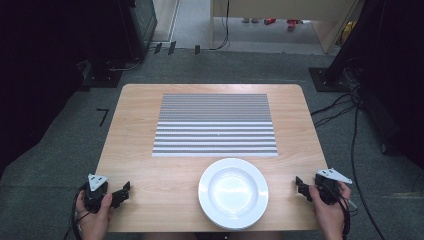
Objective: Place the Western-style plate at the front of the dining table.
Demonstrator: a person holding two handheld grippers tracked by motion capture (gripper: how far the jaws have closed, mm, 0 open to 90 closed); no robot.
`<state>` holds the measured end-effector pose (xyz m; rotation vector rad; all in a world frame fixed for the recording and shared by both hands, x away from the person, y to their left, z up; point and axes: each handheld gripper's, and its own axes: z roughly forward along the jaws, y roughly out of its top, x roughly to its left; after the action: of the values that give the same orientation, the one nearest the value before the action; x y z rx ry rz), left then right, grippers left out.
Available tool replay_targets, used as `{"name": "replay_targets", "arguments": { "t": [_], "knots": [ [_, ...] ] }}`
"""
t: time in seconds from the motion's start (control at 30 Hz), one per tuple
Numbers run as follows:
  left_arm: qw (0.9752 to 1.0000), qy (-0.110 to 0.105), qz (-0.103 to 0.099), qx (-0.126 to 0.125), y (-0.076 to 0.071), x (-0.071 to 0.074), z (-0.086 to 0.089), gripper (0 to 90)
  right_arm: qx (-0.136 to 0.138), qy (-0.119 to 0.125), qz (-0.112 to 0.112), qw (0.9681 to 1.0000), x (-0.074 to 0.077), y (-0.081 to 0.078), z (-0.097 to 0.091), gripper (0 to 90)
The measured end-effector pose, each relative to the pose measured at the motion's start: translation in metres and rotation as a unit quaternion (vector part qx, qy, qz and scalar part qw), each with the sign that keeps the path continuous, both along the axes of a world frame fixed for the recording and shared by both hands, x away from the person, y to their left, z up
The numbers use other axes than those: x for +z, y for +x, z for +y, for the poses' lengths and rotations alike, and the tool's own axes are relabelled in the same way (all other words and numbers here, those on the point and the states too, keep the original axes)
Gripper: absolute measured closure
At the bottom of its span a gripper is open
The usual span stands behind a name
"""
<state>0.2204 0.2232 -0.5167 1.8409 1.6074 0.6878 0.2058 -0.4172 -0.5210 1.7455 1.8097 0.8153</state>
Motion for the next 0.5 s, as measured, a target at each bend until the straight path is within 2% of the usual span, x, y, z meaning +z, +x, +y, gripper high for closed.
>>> {"name": "replay_targets", "arguments": {
  "t": [0.03,0.07,0.2,0.23,0.27,0.37,0.4,0.5],
  "knots": [
    [1.0000,-0.001,0.001,-0.002,0.000,0.000,-0.001,14.9,0.001,-0.013,0.002,0.9999,-0.002,0.001,0.003,9.0],
    [1.0000,-0.001,0.002,-0.004,0.000,0.000,-0.002,14.9,-0.003,-0.014,0.002,0.9999,-0.003,0.001,0.005,7.2],
    [0.9999,-0.008,0.005,-0.004,-0.001,0.002,-0.001,14.9,-0.006,-0.013,0.006,0.9999,-0.003,0.002,0.006,6.0],
    [1.0000,-0.006,0.005,-0.003,-0.001,0.002,-0.001,14.9,-0.006,-0.014,0.005,0.9999,-0.003,0.002,0.006,5.7],
    [1.0000,0.008,0.001,0.000,-0.001,0.004,-0.003,14.9,-0.006,-0.013,0.004,0.9999,-0.003,0.002,0.006,5.7],
    [1.0000,-0.001,-0.005,0.001,-0.001,0.006,-0.006,14.9,-0.008,-0.011,0.006,0.9999,-0.003,0.002,0.006,5.7],
    [0.9999,-0.009,-0.009,-0.001,-0.002,0.008,-0.009,14.9,-0.012,-0.002,0.005,0.9999,-0.002,0.002,0.006,6.3],
    [0.9998,-0.012,-0.015,-0.008,-0.004,0.011,-0.014,14.9,-0.013,0.034,-0.003,0.9993,-0.001,0.001,0.002,7.0]
  ]
}}
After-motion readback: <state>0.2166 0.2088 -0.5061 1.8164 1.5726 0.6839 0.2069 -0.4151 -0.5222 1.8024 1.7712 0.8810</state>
